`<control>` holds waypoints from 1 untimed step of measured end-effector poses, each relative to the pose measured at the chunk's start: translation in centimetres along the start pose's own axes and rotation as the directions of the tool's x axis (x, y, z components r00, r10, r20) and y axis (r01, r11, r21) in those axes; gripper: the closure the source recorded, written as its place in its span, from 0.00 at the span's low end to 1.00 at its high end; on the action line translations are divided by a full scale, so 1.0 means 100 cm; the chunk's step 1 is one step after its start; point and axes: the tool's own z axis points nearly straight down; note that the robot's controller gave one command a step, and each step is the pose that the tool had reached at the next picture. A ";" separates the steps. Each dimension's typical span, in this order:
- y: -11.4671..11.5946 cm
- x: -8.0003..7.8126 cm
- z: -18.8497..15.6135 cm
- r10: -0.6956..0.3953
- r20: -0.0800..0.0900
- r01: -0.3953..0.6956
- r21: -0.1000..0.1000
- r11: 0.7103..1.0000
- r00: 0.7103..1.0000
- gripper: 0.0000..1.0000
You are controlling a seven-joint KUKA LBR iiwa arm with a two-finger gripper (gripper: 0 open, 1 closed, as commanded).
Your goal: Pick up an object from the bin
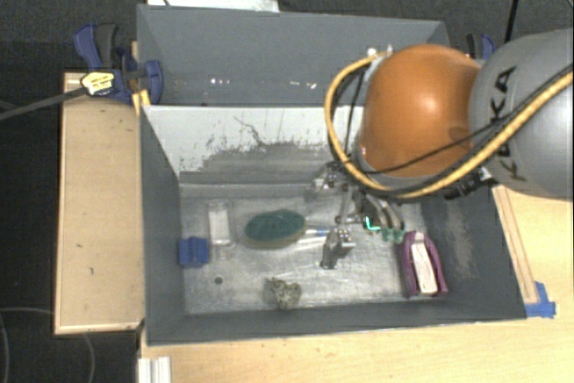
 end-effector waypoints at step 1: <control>0.039 -0.073 0.165 -0.206 0.010 0.206 0.000 0.979 0.979 0.00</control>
Offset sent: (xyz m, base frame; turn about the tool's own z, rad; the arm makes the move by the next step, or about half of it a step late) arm 0.0697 0.0383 -0.1640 -0.2076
